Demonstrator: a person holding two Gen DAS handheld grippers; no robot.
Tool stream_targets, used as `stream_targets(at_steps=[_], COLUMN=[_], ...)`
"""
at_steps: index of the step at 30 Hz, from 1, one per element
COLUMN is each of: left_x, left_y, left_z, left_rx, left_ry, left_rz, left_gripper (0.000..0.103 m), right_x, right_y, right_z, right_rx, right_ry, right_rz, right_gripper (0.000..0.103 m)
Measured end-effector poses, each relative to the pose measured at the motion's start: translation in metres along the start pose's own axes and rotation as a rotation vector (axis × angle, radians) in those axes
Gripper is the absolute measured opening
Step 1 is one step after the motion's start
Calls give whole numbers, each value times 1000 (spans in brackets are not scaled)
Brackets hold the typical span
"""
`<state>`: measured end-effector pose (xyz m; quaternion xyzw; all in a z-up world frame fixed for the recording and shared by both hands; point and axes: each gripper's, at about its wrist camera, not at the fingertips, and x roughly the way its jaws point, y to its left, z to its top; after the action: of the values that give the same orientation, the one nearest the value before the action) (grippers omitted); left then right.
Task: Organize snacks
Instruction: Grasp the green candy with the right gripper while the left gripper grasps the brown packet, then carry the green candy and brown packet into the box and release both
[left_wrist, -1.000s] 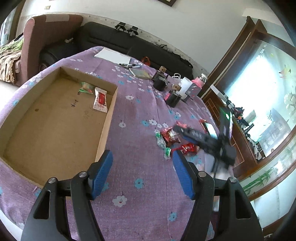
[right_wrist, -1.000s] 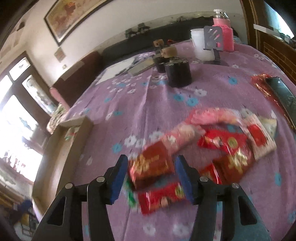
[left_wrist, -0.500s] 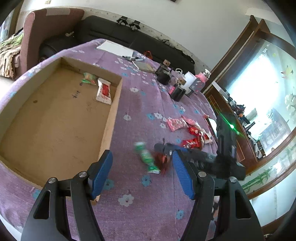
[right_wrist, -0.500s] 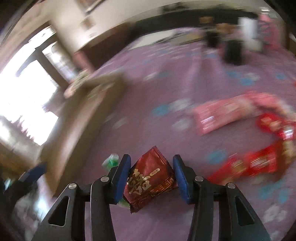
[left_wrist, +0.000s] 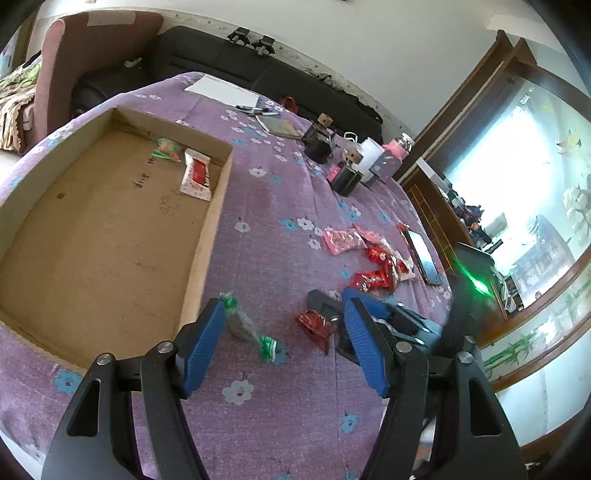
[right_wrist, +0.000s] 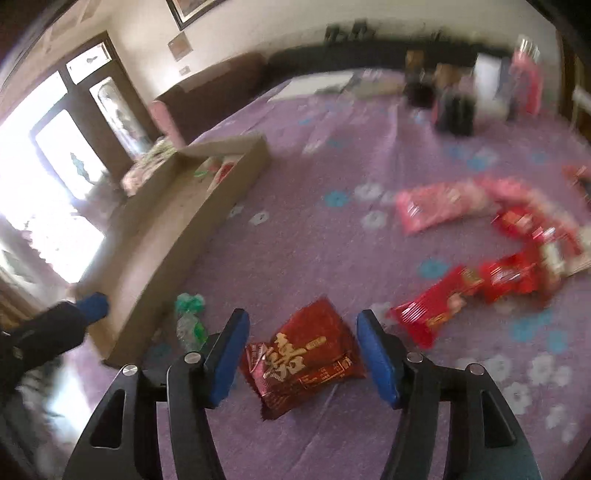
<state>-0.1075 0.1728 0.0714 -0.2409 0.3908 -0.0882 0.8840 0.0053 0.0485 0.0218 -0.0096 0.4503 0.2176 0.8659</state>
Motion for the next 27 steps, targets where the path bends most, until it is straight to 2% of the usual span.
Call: stream_targets(at_steps=[1,3,6,8,12,14,17,21,27], left_x=[-2,-9,-20,-25,-26,-24,-17,0,58], left_y=[2,7,16,21,26,25,19,0,-41], left_z=[1,5,9,10,9,9,10,7,-6], left_rx=[-5,-17,-47,-58,-63,-52,-22,55,234], left_ry=[-8,-32,-68,-81,-70,-59,-30,22,125], left_rz=[5,15,18,24,29,26,21,29,35], left_gripper=[67,67,67,67,67,67,67,67,66], right_x=[-6,-20,-18,-5,29,34,22,-18,-60], right_y=[5,18,49,67,86,85,69,36,-46], right_z=[-1,-2,-5,-10,-13,-12,-14,-28,-55], right_rx=[-16,-58,-183,-248,-285,-263,-218,-144,13], right_ry=[-44,-96,-49,-4,75,86,80,53,20], right_rz=[1,85,188,188,144,152,160,195,82], right_gripper=[64,64,60,41,19,19,19,19,19])
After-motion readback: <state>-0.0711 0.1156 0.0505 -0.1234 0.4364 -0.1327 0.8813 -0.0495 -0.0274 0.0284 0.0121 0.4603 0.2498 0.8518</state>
